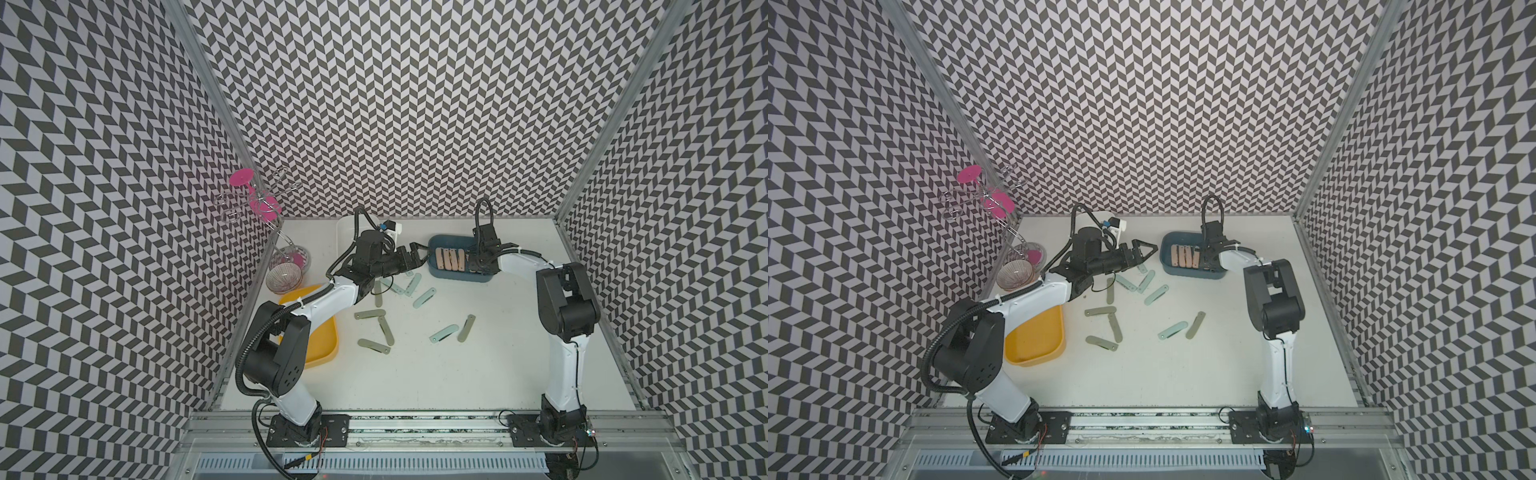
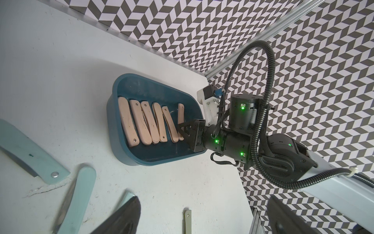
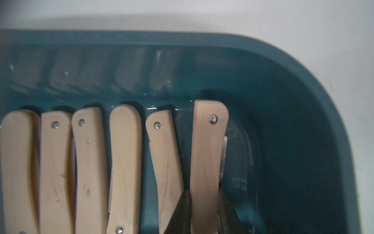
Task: Place the fruit knives into the storage box by color
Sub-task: Place the fruit knife in the storage box, then move the storage box to the center of the board.
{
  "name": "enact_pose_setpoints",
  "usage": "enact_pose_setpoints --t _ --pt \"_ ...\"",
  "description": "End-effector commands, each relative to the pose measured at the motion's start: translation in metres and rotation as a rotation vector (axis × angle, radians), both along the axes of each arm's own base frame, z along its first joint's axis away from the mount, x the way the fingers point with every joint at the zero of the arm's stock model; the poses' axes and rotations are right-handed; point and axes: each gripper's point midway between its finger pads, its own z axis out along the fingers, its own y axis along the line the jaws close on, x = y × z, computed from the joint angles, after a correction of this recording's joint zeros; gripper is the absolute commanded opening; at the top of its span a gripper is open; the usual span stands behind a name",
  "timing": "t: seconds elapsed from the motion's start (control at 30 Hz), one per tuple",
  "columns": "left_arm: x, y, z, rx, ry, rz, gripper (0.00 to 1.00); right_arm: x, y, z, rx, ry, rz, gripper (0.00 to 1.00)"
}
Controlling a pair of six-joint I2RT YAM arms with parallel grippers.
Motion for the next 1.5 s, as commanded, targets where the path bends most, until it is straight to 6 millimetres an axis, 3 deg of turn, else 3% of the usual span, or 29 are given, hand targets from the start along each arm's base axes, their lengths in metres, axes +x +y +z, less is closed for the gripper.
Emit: enact_pose_setpoints --t 0.0,0.13,0.23,0.33,0.43,0.67,0.83,0.93,1.23,1.47 --pt "0.004 -0.006 0.014 -0.02 -0.039 -0.013 0.97 0.012 -0.007 -0.001 -0.026 -0.021 -0.019 0.17" --pt "0.005 -0.007 0.012 -0.02 -0.034 -0.012 0.97 0.013 -0.008 -0.004 -0.028 -0.013 -0.031 0.24" --pt "0.005 -0.007 0.011 -0.018 -0.031 -0.012 0.97 0.015 -0.01 0.002 -0.027 -0.021 -0.041 0.36" --pt "0.005 -0.007 0.01 -0.012 -0.03 -0.01 0.97 0.018 -0.01 0.014 -0.017 -0.039 -0.041 0.4" --pt "0.008 -0.006 0.008 0.0 -0.025 -0.007 0.97 0.022 -0.005 0.039 0.024 -0.085 -0.029 0.42" --pt "0.023 -0.007 -0.013 0.066 -0.009 0.026 0.97 0.019 0.015 0.122 0.164 -0.218 0.03 0.47" --pt "0.044 -0.012 -0.039 0.133 0.018 0.041 0.97 -0.006 0.023 0.154 0.244 -0.258 0.067 0.58" --pt "0.056 -0.015 -0.054 0.192 0.028 0.049 0.97 -0.029 0.021 0.159 0.274 -0.259 0.078 0.67" --pt "0.089 -0.028 -0.09 0.286 0.054 0.074 0.97 -0.105 0.012 0.143 0.406 -0.233 0.067 0.83" --pt "0.097 -0.061 -0.11 0.321 0.065 0.04 0.97 -0.135 0.002 0.145 0.447 -0.27 0.049 0.84"
